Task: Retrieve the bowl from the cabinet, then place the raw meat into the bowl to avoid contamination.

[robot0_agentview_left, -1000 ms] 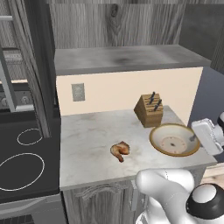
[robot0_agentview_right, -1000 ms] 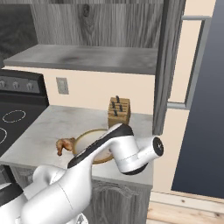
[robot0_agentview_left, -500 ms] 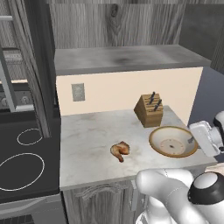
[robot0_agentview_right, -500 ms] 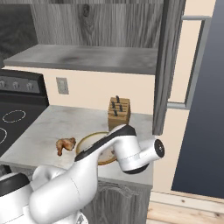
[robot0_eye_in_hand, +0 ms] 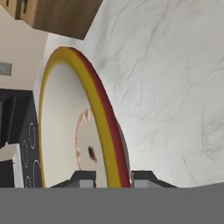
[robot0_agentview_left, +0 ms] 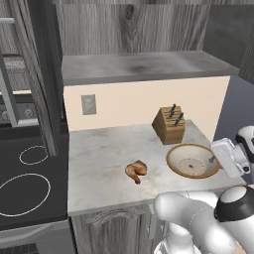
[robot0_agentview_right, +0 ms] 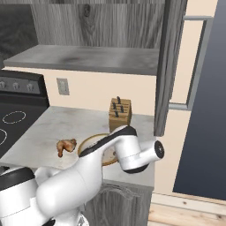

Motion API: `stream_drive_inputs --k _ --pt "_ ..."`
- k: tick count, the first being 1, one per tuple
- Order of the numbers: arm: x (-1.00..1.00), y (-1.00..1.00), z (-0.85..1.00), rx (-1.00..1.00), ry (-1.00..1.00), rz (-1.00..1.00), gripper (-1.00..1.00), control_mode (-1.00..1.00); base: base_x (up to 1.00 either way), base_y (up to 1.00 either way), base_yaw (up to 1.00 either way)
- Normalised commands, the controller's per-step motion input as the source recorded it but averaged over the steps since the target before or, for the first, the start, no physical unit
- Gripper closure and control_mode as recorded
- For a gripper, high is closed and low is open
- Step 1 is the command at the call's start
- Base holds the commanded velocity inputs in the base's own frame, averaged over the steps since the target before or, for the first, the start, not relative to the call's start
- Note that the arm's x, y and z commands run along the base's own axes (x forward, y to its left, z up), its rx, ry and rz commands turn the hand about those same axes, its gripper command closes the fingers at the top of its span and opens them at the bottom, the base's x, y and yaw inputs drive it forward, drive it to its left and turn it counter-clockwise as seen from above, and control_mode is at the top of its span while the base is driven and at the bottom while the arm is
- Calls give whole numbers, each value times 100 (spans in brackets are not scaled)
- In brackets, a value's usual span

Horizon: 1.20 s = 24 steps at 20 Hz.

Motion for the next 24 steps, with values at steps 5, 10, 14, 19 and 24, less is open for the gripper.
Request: stream_drive_inputs --k 5,10,14,19,24 --pt "19 1 -19 0 0 0 100 -100 0 0 0" --pt "22 0 -22 -1 0 0 100 -100 0 0 0" --pt "23 0 -19 -1 0 0 100 -100 0 0 0" --pt "26 0 -18 -1 0 -1 100 -100 0 0 0" --pt "29 0 -20 0 0 -1 100 -100 0 0 0"
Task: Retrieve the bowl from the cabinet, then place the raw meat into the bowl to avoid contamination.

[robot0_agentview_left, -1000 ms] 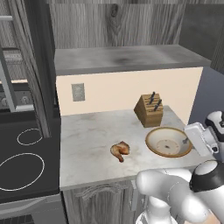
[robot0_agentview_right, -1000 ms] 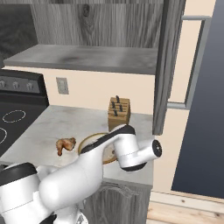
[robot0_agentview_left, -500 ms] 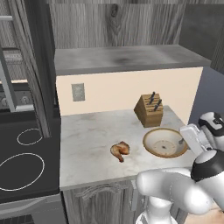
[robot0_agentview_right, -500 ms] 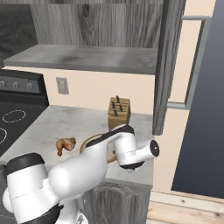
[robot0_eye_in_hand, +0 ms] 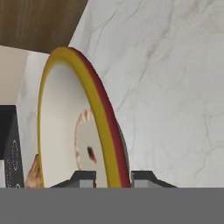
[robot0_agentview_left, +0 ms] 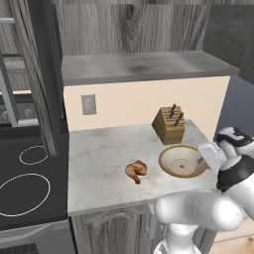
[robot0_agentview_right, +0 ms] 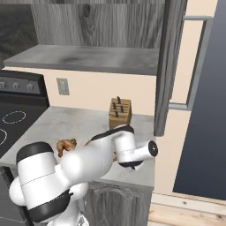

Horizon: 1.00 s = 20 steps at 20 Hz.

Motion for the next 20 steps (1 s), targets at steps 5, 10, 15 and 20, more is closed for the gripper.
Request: stream_drive_inputs --k 5,10,15,20 --pt "28 0 -24 0 0 -1 100 -100 0 0 0" --pt "20 0 -32 0 0 0 100 -100 0 0 0" --pt "12 0 -21 0 0 0 100 -100 0 0 0" --pt "0 0 0 0 0 0 -100 -100 0 0 0"
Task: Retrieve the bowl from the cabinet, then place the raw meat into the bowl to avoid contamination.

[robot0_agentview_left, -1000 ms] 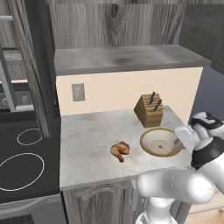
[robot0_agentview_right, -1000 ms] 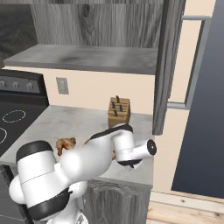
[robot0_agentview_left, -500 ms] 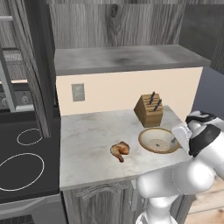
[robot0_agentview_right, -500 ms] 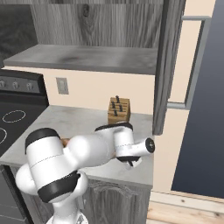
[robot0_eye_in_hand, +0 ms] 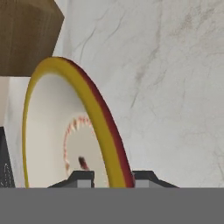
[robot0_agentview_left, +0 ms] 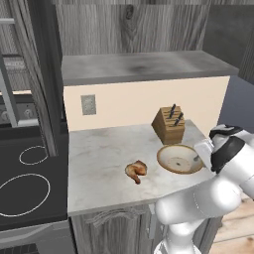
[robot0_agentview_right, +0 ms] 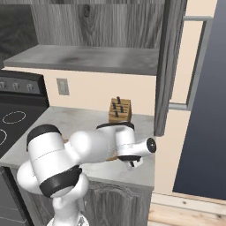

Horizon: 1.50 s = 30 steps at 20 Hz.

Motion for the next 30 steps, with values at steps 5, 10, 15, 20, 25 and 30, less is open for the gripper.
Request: stream_drive_inputs --k 5,10,15,20,25,30 --pt "0 0 0 0 0 0 -100 -100 0 0 0" --pt "-1 0 1 0 0 0 -100 -100 0 0 0" --pt "-9 1 46 -6 -1 -1 -100 -100 0 0 0" --pt "-16 11 54 -11 0 -2 -100 -100 0 0 0" --pt "-5 79 17 -20 -1 -4 -100 -100 0 0 0" --pt "-1 100 42 -28 0 1 -100 -100 0 0 0"
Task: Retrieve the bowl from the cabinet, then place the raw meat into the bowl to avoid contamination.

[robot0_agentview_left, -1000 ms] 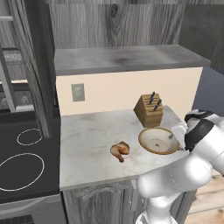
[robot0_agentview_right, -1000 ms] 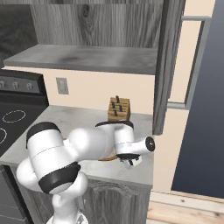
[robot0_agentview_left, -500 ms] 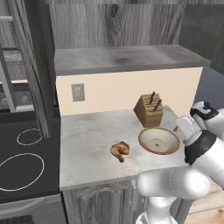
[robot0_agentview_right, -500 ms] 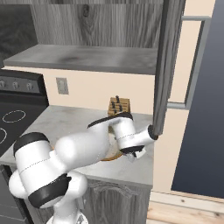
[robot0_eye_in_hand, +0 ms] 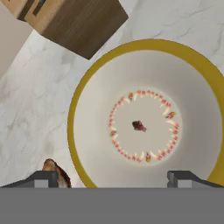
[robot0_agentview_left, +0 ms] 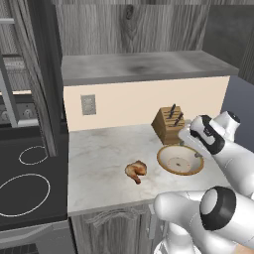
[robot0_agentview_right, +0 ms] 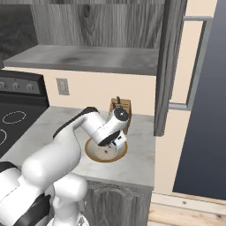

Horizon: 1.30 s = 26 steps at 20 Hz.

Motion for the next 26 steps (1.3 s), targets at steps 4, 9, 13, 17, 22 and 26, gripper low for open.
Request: stream_drive_inputs --k 4,9,13,17,22,26 --pt "-4 91 55 -24 0 3 -100 -100 0 0 0" --pt "0 66 21 -10 1 -1 -100 -100 0 0 0" --pt "1 74 -4 -3 -1 -3 -100 -100 0 0 0" --pt "7 100 -4 -11 13 0 -100 -100 0 0 0" --pt "17 93 0 -14 19 5 -100 -100 0 0 0" --pt "25 33 -6 -3 25 14 -100 -100 0 0 0"
